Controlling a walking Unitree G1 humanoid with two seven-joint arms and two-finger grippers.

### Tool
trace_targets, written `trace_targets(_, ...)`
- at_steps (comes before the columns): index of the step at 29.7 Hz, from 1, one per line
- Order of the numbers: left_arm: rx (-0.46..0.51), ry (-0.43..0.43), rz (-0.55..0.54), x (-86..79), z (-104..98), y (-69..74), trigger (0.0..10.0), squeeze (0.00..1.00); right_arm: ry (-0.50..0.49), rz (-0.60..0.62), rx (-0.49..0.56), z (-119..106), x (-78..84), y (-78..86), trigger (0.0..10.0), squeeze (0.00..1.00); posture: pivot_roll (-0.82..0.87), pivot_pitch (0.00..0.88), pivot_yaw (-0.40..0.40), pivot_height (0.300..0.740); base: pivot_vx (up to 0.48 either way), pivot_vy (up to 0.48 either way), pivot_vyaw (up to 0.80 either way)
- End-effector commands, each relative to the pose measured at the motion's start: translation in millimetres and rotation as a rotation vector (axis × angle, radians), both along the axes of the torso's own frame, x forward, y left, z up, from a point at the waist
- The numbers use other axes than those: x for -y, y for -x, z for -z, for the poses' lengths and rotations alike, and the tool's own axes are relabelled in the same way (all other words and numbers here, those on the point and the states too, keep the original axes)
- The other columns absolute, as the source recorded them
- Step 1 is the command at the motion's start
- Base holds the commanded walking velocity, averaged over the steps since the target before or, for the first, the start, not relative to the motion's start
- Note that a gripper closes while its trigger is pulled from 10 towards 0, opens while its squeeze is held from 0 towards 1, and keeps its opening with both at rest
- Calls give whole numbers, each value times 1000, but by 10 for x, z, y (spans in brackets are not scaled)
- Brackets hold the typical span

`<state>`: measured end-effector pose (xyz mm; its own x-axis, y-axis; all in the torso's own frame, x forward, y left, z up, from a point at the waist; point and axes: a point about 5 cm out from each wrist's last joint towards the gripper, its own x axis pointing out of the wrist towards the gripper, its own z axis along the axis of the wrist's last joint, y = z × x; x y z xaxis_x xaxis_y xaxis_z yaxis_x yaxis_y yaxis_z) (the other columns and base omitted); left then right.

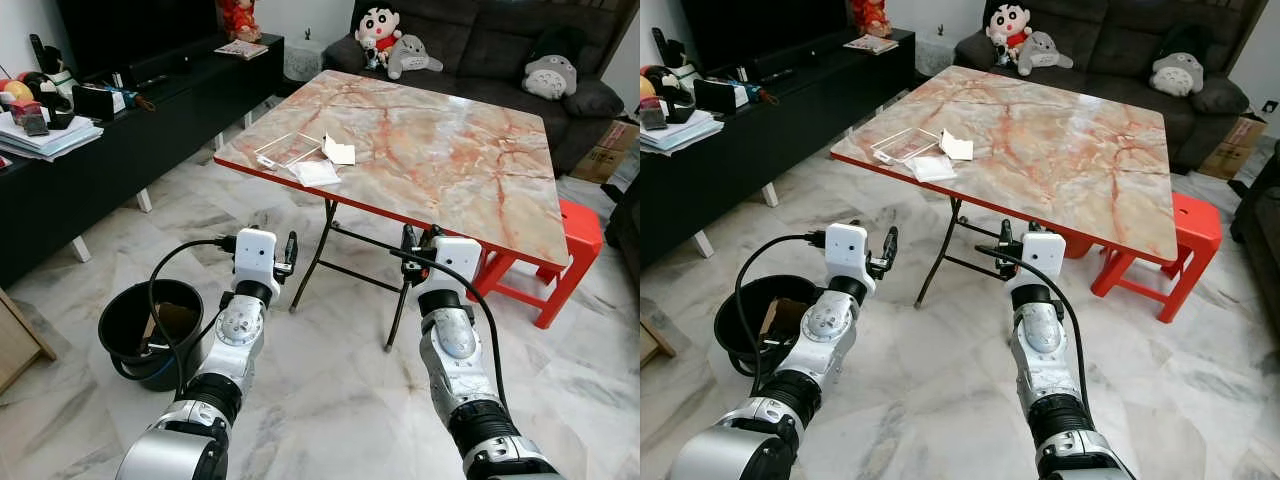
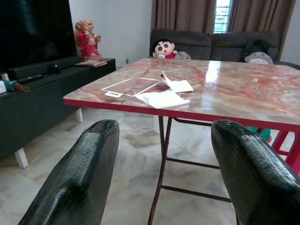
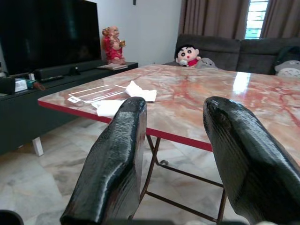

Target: Picking trash to rubbish bin

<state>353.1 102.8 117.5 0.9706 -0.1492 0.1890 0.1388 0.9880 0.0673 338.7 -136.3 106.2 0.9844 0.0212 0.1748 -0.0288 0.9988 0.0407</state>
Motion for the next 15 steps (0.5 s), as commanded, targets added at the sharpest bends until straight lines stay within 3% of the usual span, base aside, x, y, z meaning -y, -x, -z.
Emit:
trace_targets(1,5,9,-3,22,-39,-18,10000,0,5,1,33,-81,12,-18,10000,0,192,0,-106,740,0,0,0)
trace_targets(6,3,9,-8,24,-42,-22,10000,0,50,-15,21,-62,-16,-14,10000,0,191,0,-105,740,0,0,0)
trace_targets(15,7,10,-15,29,-63,-33,10000,0,8,-19,31,-84,-1,-20,10000,0,173,6,-101,740,118,0,0)
